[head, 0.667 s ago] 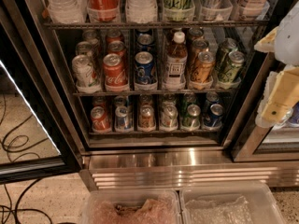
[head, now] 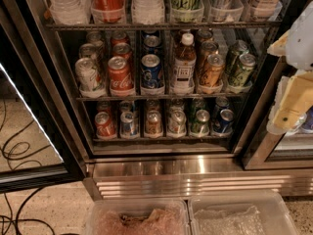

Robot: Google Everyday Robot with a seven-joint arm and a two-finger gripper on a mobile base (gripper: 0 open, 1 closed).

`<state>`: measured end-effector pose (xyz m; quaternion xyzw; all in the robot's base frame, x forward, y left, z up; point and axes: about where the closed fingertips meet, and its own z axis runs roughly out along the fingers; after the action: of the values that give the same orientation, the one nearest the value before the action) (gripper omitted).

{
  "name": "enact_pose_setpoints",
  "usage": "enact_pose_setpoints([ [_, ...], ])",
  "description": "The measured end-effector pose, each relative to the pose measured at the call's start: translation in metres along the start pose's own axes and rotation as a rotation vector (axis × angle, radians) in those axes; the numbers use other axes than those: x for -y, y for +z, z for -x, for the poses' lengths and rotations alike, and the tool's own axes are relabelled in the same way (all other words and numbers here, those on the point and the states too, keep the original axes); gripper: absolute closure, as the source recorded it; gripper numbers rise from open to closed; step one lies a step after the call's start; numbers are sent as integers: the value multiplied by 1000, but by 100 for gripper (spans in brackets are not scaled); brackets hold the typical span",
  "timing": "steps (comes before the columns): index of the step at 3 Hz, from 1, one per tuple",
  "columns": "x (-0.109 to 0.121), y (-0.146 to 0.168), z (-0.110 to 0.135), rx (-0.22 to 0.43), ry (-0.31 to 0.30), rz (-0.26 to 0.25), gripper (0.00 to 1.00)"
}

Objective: Pick orange can from bottom shelf of fridge

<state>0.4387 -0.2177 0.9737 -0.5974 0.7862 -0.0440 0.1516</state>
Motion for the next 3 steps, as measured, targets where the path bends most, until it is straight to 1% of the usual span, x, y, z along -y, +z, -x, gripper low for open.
enact_pose_setpoints([
  [1, 0, 3, 0, 83, 14, 42, 0],
  [2, -11, 40, -2, 225, 73, 205, 0],
  [3, -24, 70, 3, 300, 103, 338, 0],
])
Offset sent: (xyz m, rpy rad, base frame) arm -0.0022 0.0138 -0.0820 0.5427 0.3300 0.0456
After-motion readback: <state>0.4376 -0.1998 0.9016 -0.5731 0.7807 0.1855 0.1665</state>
